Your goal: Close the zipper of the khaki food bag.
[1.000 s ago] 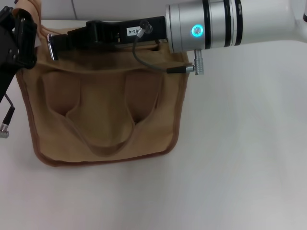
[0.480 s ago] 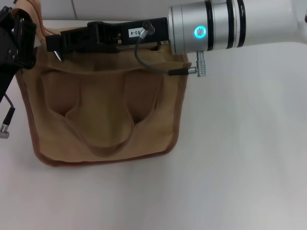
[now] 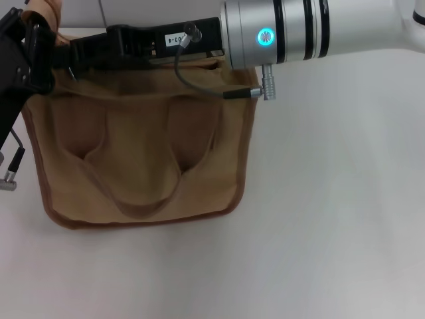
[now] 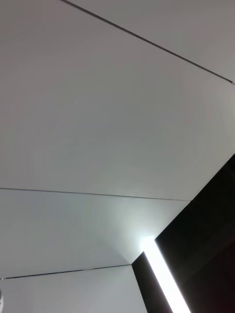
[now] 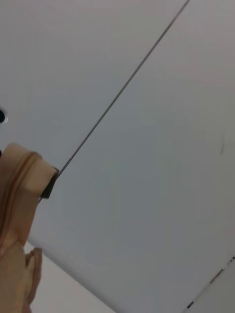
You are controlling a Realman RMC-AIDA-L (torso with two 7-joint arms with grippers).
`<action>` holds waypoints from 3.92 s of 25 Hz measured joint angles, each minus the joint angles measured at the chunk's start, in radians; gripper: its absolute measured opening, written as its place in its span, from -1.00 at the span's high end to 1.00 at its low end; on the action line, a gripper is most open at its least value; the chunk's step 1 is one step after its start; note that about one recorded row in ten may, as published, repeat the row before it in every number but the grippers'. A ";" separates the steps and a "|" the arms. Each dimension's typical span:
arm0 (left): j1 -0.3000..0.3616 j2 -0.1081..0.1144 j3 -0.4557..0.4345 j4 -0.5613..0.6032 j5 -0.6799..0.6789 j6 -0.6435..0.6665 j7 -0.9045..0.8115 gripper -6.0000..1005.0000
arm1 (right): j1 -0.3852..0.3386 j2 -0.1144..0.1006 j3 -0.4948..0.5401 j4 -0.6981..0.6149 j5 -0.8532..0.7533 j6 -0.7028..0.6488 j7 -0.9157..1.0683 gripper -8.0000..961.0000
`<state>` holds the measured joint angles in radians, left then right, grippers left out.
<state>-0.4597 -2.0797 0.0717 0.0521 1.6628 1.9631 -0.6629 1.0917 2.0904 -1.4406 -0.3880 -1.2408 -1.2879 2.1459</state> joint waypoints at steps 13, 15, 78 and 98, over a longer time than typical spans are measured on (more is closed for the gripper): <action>-0.005 0.000 0.000 0.000 0.001 -0.005 0.002 0.86 | 0.004 0.002 -0.050 -0.010 0.003 0.046 0.030 0.29; -0.005 0.000 0.000 0.000 0.001 -0.007 0.002 0.86 | 0.003 0.002 -0.049 -0.009 0.005 0.049 0.030 0.30; 0.072 0.009 -0.109 0.011 -0.009 -0.068 0.002 0.84 | -0.450 -0.090 0.247 -0.050 -0.006 -0.198 -0.103 0.98; 0.059 0.012 -0.091 0.043 -0.002 -0.089 -0.155 0.83 | -0.564 -0.014 0.387 -0.049 0.001 -0.384 -0.639 0.24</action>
<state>-0.4009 -2.0673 -0.0193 0.0952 1.6604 1.8745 -0.8178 0.5272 2.0765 -1.0538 -0.4372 -1.2403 -1.6717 1.5069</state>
